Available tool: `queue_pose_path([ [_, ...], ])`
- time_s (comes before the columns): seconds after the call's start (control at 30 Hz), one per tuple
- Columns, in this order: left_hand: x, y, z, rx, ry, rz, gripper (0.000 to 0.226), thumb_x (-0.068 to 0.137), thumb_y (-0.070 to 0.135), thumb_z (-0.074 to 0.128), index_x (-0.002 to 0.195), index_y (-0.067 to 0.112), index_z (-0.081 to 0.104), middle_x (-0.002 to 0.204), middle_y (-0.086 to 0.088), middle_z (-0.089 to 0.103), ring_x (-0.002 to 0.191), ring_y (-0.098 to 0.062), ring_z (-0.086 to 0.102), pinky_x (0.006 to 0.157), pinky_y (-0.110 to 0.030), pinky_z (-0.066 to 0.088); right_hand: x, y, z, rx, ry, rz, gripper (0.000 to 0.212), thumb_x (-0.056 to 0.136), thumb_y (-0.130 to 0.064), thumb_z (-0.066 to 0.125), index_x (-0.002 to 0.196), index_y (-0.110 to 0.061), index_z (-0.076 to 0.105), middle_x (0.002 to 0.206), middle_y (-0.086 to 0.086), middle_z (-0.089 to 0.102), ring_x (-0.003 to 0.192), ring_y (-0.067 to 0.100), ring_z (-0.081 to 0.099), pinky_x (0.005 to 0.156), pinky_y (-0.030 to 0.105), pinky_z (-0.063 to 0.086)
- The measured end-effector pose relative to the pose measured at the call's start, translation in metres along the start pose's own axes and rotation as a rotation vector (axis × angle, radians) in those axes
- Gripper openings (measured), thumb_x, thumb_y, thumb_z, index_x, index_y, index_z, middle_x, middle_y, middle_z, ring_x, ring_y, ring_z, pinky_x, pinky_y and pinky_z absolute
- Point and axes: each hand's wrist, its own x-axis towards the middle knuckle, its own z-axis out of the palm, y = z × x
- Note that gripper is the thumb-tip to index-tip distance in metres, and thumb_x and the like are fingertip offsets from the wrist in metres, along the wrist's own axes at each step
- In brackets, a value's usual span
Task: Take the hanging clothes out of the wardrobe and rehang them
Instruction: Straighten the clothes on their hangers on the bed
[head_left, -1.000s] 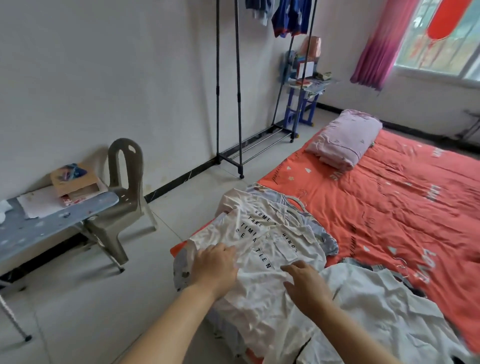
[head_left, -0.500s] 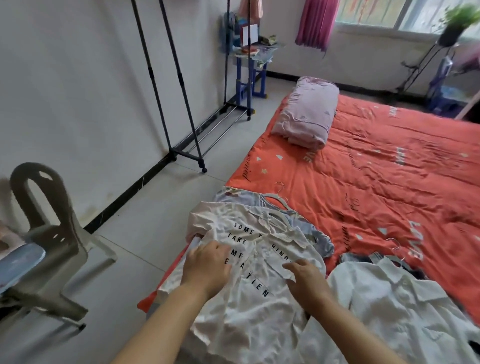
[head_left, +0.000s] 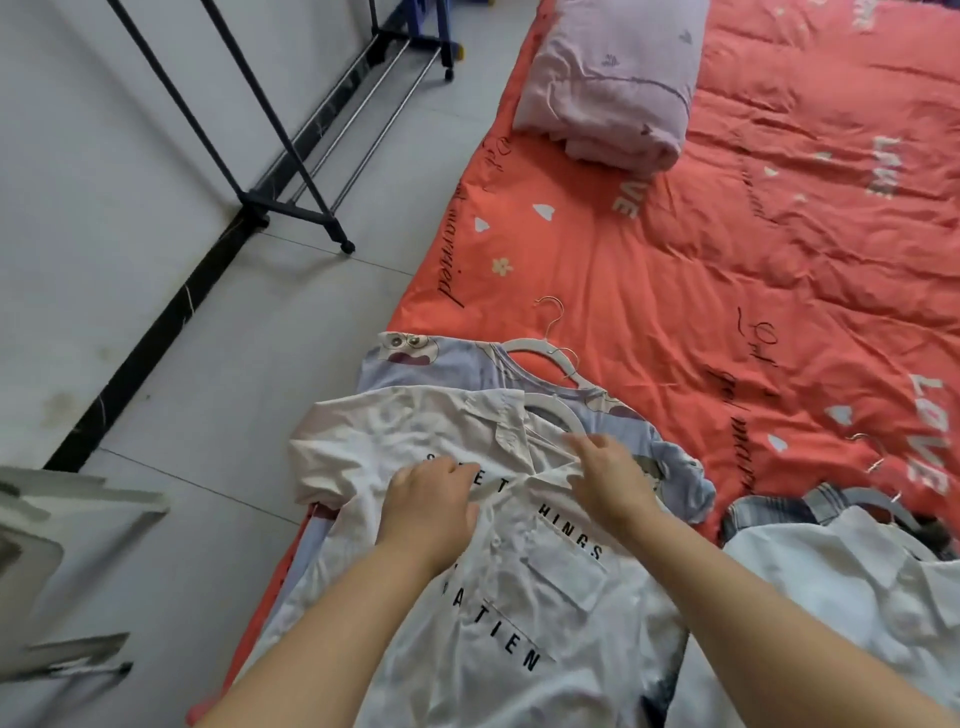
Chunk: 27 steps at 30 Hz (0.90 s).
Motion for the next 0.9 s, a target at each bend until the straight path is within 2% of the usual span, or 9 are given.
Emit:
queue_pose_path([
  [0.1,0.033,0.002,0.015,0.015,-0.041,0.048,0.044,0.097,0.035,0.041,0.140,0.028,0.035,0.134,0.007,0.044,0.123,-0.016,0.040,0.101,-0.030,0.027,0.039,0.011,0.009,0.010,0.017,0.031,0.055,0.086,-0.005,0.051,0.138,-0.017,0.040,0.126,0.013,0.049,0.113,0.031,0.047,0.091,0.039,0.043],
  [0.3,0.071,-0.002,0.040,0.012,-0.040,0.081,0.044,0.097,0.034,0.041,0.140,0.029,0.035,0.131,0.007,0.045,0.122,-0.015,0.040,0.102,-0.030,0.025,0.086,0.021,0.031,0.050,0.015,0.172,0.061,0.089,-0.007,0.045,0.145,-0.014,0.023,0.133,0.015,0.044,0.118,0.035,0.045,0.093,0.043,0.039],
  [0.37,0.075,-0.004,0.047,0.016,-0.047,0.097,0.044,0.097,0.034,0.040,0.140,0.028,0.035,0.131,0.007,0.045,0.123,-0.015,0.040,0.102,-0.030,0.025,0.092,0.022,0.041,0.051,0.033,0.178,0.049,0.089,-0.009,0.045,0.137,-0.013,0.034,0.124,0.015,0.050,0.113,0.035,0.047,0.088,0.041,0.039],
  [0.43,0.074,-0.006,0.052,0.008,-0.056,0.098,0.043,0.097,0.033,0.040,0.139,0.028,0.036,0.131,0.007,0.046,0.122,-0.015,0.040,0.102,-0.030,0.025,0.092,0.022,0.049,0.048,0.110,0.146,0.030,0.089,-0.009,0.048,0.119,-0.012,0.046,0.111,0.014,0.054,0.102,0.034,0.051,0.078,0.038,0.039],
  [0.47,0.073,-0.007,0.053,0.010,-0.053,0.101,0.043,0.097,0.033,0.040,0.139,0.027,0.037,0.131,0.007,0.046,0.122,-0.015,0.041,0.101,-0.029,0.025,0.090,0.022,0.051,0.056,0.152,0.130,0.028,0.089,-0.009,0.049,0.116,-0.011,0.049,0.107,0.015,0.054,0.098,0.034,0.051,0.074,0.038,0.039],
  [0.57,0.069,-0.010,0.050,0.022,-0.026,0.113,0.044,0.097,0.033,0.040,0.140,0.028,0.035,0.129,0.007,0.047,0.120,-0.014,0.042,0.099,-0.027,0.026,0.079,0.020,0.053,0.095,0.255,0.072,0.039,0.084,-0.002,0.054,0.122,-0.012,0.053,0.105,0.015,0.055,0.090,0.035,0.054,0.061,0.033,0.034],
  [0.7,0.060,-0.005,0.034,-0.028,0.080,0.154,0.047,0.095,0.029,0.043,0.141,0.025,0.036,0.126,0.006,0.048,0.119,-0.014,0.043,0.099,-0.027,0.026,0.051,0.006,0.035,0.195,0.422,-0.047,0.045,0.080,0.001,0.054,0.119,-0.020,0.056,0.097,0.015,0.060,0.073,0.036,0.061,0.051,0.038,0.046],
  [0.8,0.048,0.005,0.013,-0.097,0.191,0.178,0.048,0.090,0.022,0.052,0.137,0.020,0.044,0.127,0.001,0.050,0.121,-0.020,0.044,0.103,-0.033,0.027,0.020,-0.008,0.017,0.211,0.577,-0.111,0.035,0.080,-0.016,0.043,0.111,-0.032,0.049,0.084,0.009,0.061,0.061,0.032,0.061,0.043,0.041,0.050],
  [0.9,0.032,0.013,-0.013,-0.070,0.355,0.240,0.051,0.076,0.016,0.066,0.126,0.016,0.055,0.118,-0.005,0.059,0.108,-0.026,0.057,0.091,-0.041,0.044,-0.013,-0.024,-0.003,0.199,0.646,-0.152,0.034,0.081,-0.019,0.039,0.111,-0.031,0.049,0.081,0.004,0.061,0.058,0.027,0.060,0.041,0.038,0.050],
])
